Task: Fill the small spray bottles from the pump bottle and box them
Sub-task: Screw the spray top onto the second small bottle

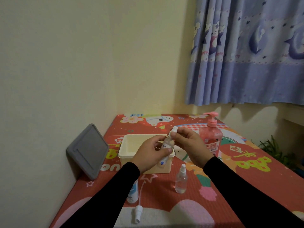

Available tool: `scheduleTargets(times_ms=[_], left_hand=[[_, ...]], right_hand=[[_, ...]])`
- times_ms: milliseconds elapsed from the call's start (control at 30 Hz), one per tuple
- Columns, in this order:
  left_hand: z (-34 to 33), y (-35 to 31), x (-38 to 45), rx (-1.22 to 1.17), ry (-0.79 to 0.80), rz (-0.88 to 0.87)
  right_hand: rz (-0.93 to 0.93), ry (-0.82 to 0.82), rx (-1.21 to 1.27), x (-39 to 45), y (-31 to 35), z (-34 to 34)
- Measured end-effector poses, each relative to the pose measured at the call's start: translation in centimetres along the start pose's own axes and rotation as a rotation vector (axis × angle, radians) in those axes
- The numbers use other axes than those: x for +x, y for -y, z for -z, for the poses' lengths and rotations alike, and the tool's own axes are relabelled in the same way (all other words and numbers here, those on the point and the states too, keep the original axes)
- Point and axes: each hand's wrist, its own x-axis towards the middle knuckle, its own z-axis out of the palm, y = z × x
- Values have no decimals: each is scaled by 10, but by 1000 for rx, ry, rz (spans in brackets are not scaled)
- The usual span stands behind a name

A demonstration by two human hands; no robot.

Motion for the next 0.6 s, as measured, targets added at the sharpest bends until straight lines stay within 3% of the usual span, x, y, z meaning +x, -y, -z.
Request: scheduleTargets(times_ms=[200,500,600], left_hand=[[-3,-2,1,7,-14,-3],[-2,-2,-1,-77,80,-7],[-3,0,0,-52,46,-22]], right_hand=[[24,-56,21,0,-2,-2],[8,59,12,0,-1,1],[14,19,-23,1,-1,1]])
